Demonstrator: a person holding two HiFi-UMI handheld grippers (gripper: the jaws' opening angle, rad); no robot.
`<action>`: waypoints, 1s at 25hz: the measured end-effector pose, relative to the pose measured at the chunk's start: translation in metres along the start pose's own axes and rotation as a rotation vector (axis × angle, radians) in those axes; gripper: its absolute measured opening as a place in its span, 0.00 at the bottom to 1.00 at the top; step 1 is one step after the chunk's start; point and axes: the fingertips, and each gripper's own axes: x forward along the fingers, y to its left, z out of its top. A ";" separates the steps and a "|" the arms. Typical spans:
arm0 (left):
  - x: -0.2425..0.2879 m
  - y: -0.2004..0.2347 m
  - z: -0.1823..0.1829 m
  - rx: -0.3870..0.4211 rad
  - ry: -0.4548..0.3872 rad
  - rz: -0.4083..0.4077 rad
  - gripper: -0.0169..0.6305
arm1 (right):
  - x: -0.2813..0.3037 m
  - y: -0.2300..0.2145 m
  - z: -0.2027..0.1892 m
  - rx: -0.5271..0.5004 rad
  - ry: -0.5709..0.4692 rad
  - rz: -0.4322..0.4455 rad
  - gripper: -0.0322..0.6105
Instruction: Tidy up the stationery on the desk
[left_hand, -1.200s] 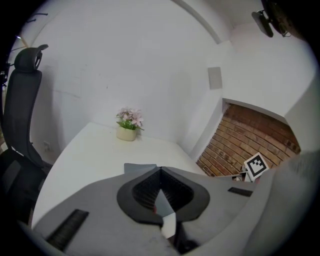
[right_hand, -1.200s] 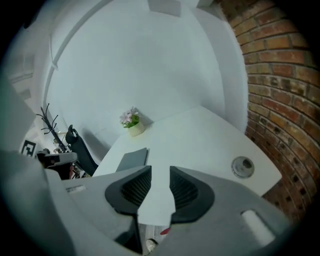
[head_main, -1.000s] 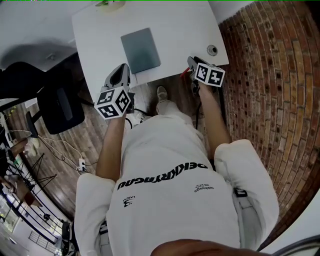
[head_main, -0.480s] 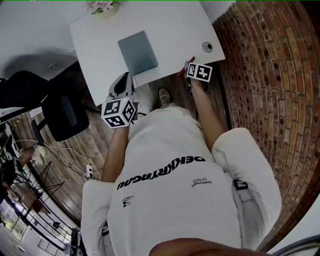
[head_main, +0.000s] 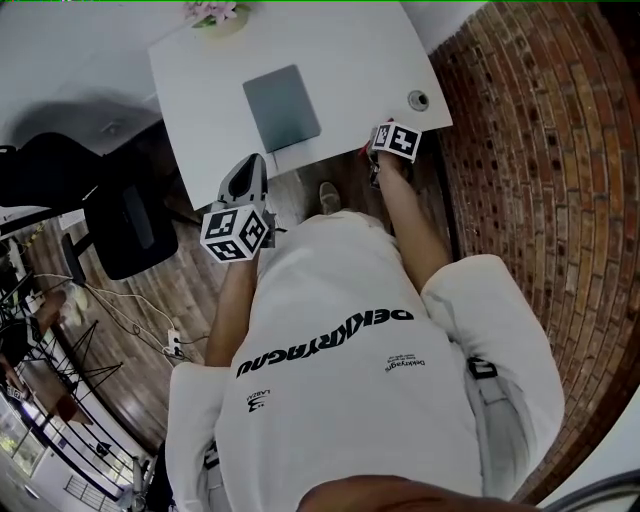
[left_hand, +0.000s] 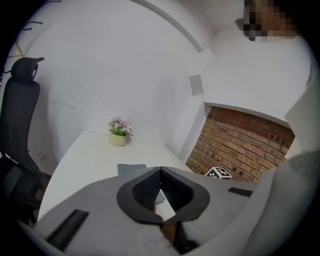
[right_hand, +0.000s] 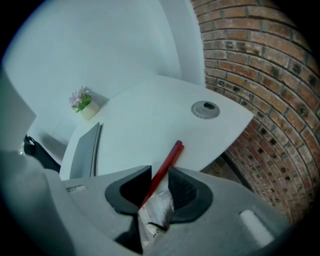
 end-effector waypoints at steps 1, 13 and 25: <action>-0.002 0.003 0.000 -0.017 -0.004 0.004 0.02 | 0.000 0.002 0.001 -0.016 0.007 -0.009 0.21; -0.025 0.015 -0.012 -0.069 -0.013 0.025 0.02 | 0.008 0.038 -0.001 -0.335 0.063 -0.003 0.12; -0.032 0.018 -0.007 -0.047 -0.042 0.055 0.02 | -0.011 0.088 0.044 -0.275 -0.033 0.213 0.12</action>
